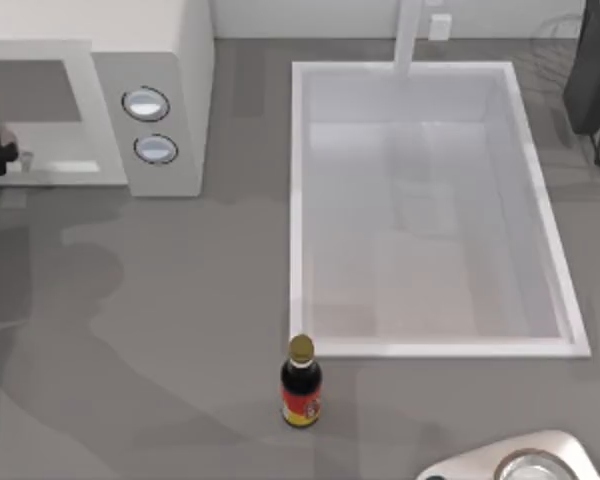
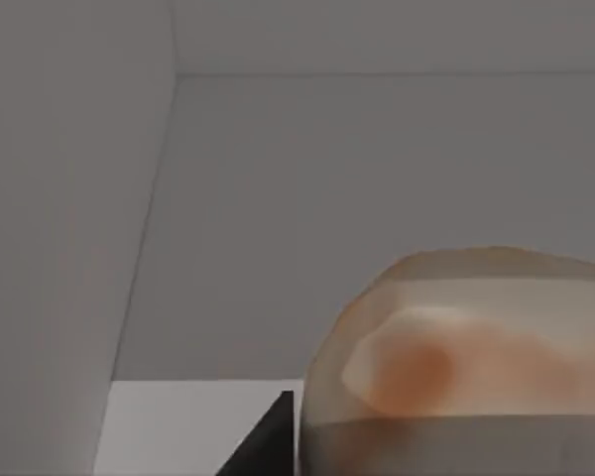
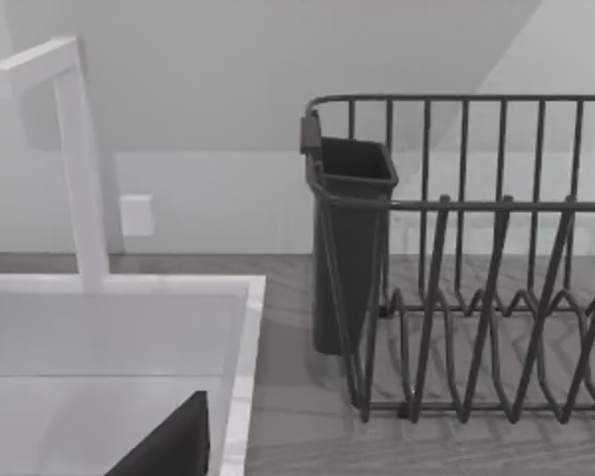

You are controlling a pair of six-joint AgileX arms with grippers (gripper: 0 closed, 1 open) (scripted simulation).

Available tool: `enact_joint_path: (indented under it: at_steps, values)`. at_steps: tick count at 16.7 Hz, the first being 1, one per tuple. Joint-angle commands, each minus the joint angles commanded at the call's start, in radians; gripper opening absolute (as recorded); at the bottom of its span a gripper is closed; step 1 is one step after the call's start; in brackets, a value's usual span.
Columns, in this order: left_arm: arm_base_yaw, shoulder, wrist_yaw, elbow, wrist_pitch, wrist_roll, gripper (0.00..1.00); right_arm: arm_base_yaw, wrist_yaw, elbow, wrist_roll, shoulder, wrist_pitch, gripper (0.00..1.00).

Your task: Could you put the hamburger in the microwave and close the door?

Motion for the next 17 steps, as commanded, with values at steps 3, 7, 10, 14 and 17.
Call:
enact_joint_path:
  at_steps: [3, 7, 10, 14, 17]
  values:
    - [-0.009, -0.004, -0.004, -0.004, -0.005, 0.003, 0.00, 0.000, 0.000, 0.000, 0.000, 0.000, 0.000, 1.00]
    - [-0.008, -0.005, -0.053, 0.106, -0.081, 0.010, 0.00, 0.000, 0.000, 0.000, 0.000, 0.000, 0.000, 1.00]
    - [-0.009, 0.036, -0.105, 0.277, -0.183, 0.015, 0.00, 0.000, 0.000, 0.000, 0.000, 0.000, 0.000, 1.00]
    - [-0.025, 0.188, -0.134, 0.554, -0.312, 0.011, 0.00, 0.000, 0.000, 0.000, 0.000, 0.000, 0.000, 1.00]
    - [-0.049, 0.329, -0.119, 0.727, -0.356, -0.006, 0.00, 0.000, 0.000, 0.000, 0.000, 0.000, 0.000, 1.00]
